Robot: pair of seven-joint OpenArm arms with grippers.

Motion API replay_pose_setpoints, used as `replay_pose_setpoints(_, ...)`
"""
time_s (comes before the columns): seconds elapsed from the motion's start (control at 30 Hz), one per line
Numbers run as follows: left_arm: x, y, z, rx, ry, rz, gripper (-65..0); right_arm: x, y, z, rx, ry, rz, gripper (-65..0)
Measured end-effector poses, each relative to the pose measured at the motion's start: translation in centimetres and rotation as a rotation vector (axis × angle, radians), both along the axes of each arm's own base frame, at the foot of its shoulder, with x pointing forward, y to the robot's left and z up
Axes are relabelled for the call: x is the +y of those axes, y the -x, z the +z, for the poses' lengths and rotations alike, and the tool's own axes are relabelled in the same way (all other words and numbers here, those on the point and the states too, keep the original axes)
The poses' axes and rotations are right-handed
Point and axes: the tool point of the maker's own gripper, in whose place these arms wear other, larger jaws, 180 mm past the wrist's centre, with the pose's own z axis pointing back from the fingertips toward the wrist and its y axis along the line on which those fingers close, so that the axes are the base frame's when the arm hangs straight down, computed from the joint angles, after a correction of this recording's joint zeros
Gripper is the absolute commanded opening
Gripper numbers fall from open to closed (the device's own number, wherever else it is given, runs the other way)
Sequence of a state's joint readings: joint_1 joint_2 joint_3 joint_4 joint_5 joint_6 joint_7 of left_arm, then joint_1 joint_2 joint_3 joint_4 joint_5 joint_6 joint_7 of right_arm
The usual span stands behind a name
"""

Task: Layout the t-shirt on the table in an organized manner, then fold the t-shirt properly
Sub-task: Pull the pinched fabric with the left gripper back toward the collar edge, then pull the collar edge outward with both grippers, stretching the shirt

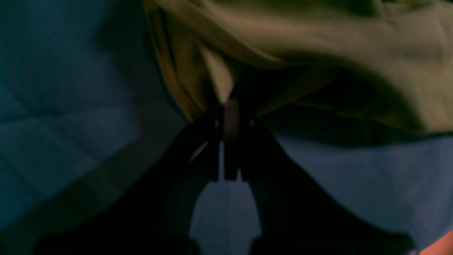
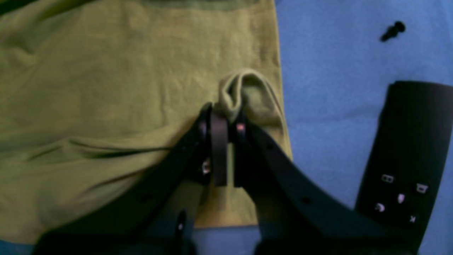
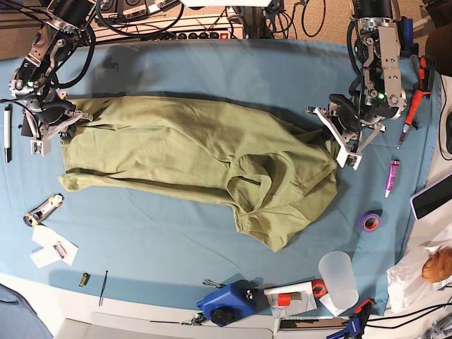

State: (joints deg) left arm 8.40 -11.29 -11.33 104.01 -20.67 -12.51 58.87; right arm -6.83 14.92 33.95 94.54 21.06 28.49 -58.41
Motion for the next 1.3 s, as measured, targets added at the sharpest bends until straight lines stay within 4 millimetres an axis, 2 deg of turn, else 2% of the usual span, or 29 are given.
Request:
replay_pose_setpoints(0.27, 1.6, 0.2, -0.5, 0.022, -0.085, 0.026, -65.0, 0.0, -0.1, 0.1, -0.005, 0.000, 0.000, -65.0)
replay_pose_setpoints(0.47, 4.3, 0.5, -0.3, 0.036, -0.105, 0.091, -65.0, -0.1, -0.2, 0.2, -0.013, 0.006, 0.000, -65.0)
replay_pose_setpoints(0.6, 5.4, 1.2, -0.1, 0.064, -0.072, 0.122, -65.0, -1.4, -0.2, 0.9, -0.017, 0.051, -0.004, -65.0)
replay_pose_setpoints(0.7, 4.9, 1.7, 0.1, 0.082, -0.018, 0.081, -65.0, -2.2, 0.1, 1.3, -0.021, 0.058, -0.024, -65.0)
replay_pose_setpoints(0.8, 4.0, 2.4, 0.0, 0.093, 0.031, 0.057, -65.0, -2.0, 0.6, 0.9, 0.001, 0.022, -0.030, -65.0)
replay_pose_setpoints(1.13, 3.8, 6.6, -0.5, 0.147, 0.001, 0.037, -65.0, -1.5, 3.6, -1.1, 0.082, 0.012, 0.002, -65.0)
replay_pose_setpoints(1.3, 4.6, 6.7, -0.1, 0.142, -0.027, 0.025, -65.0, -1.9, 3.9, -1.1, 0.083, 0.017, -0.009, -65.0)
